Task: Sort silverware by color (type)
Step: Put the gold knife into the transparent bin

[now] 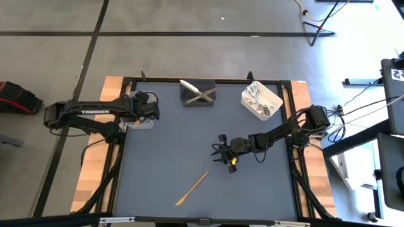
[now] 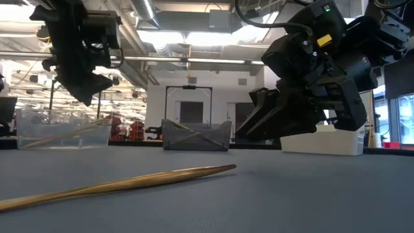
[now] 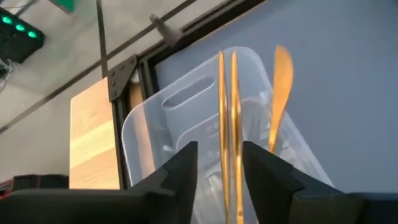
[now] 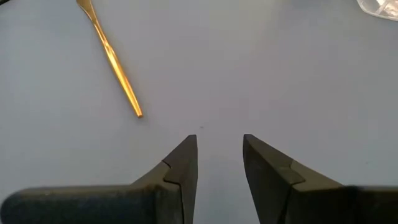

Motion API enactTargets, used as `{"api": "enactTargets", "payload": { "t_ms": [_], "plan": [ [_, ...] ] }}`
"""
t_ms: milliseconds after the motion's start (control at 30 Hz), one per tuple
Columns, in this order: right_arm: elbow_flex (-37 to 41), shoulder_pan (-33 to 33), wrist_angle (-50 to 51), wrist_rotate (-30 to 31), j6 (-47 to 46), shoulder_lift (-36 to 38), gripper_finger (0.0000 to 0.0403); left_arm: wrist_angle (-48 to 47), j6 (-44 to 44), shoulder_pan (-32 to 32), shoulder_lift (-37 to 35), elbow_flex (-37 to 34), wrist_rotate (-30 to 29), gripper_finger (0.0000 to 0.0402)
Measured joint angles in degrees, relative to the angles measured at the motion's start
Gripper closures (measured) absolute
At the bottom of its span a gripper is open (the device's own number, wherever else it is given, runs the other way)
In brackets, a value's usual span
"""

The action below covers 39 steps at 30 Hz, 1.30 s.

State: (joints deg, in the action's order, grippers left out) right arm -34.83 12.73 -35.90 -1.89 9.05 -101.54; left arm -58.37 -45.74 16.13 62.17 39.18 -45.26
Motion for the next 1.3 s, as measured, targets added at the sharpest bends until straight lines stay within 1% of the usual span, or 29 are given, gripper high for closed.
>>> {"api": "enactTargets", "payload": {
  "t_ms": [100,167,233,367,467,533,667,767,833,933,1067,1300],
  "plan": [
    [0.0,0.0,-0.31,-0.32,-0.11,0.0,0.0288,1.55,1.16,-2.25,-0.04,1.87,0.09,0.0274],
    [0.0,0.0,-1.62,-1.51,-1.92,0.0,0.0288,4.68,1.64,-4.31,-0.04,2.41,1.21,0.0273],
    [-0.02,0.0,-3.26,-3.39,-4.12,0.0,0.0288,9.24,4.38,-6.15,-0.04,2.49,3.42,0.0273],
    [-0.02,0.04,-5.62,-7.92,-4.73,0.0,0.0288,18.79,8.78,-10.68,0.57,2.51,8.62,0.0273],
    [-0.02,0.07,-6.92,-8.32,-7.31,0.0,0.0284,27.34,10.94,-15.12,1.9,1.88,11.39,0.0273],
    [-0.02,0.07,-6.85,-8.9,-7.83,-0.04,0.0271,31.52,11.91,-17.95,3.15,1.13,13.37,0.0273],
    [-0.25,0.67,-9.29,-9.24,-7.61,-1.56,0.0222,37.36,11.84,-23.62,6.12,0.45,13.09,0.0273],
    [-2.48,1.69,-10.95,-9.66,-7.5,-4.81,0.0187,42.07,11.54,-27.61,8.53,0.41,12.96,0.0273],
    [-4.53,2.22,-10.28,-9.76,-7.24,-7.62,0.0174,45.52,11.61,-30.0,10.21,0.39,12.83,0.0273],
    [-7.92,2.78,-9.64,-11.03,-7.12,-11.86,0.0167,49.76,11.85,-33.08,12.24,0.39,12.79,0.0273],
    [-12.23,2.78,-9.09,-14.42,-7.11,-15.52,0.0167,52.28,11.81,-36.1,14.67,0.39,11.9,0.0273],
    [-17.46,2.75,-8.5,-14.83,-7.03,-22.13,0.0168,53.48,9.88,-38.52,17.3,0.37,11.26,0.0274]
  ]
}}
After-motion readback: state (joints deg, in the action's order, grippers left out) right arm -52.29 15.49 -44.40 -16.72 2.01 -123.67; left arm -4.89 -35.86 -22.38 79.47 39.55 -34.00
